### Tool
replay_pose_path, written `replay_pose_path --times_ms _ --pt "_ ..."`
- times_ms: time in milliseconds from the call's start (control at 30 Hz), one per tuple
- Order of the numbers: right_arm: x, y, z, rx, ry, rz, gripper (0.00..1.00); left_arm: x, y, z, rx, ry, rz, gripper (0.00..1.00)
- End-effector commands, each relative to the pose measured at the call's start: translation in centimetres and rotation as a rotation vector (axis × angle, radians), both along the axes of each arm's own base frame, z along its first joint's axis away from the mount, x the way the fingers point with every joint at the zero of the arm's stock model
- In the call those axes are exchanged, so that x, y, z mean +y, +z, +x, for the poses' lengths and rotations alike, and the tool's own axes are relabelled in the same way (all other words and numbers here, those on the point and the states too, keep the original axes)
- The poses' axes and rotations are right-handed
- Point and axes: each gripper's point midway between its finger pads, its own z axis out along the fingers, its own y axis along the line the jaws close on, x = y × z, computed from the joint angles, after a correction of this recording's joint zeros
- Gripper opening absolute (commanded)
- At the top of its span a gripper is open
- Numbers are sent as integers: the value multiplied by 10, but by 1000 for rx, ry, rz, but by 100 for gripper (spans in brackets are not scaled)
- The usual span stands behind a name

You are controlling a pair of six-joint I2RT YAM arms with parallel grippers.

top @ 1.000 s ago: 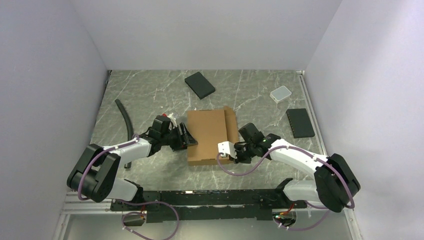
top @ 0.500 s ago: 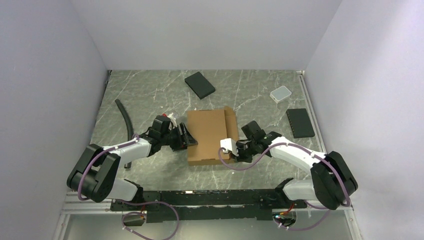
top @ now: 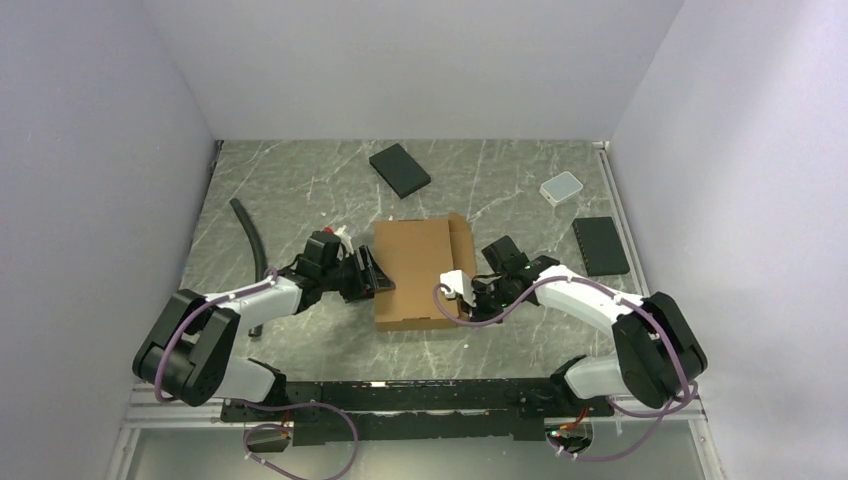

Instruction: Fold the paper box

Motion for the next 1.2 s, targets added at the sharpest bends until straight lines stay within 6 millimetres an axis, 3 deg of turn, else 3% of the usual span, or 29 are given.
replay_pose_path --times_ms 0,233,700,933,1033,1167 --pt "8 5 -4 46 0 21 0 -6 5 -12 16 -37 -38 66" --pt "21 20 10 8 -18 0 0 -9 7 -11 21 -40 -52 65" --pt "45 28 11 -29 2 -20 0 -11 5 -10 28 -49 -49 64" --pt "29 41 2 -43 37 3 47 -8 9 -4 2 -58 -7 68" --pt "25 57 -1 -55 45 49 59 -7 15 1 -16 -67 12 70" --pt "19 82 5 -77 17 118 64 -1 27 9 -55 -59 47 73"
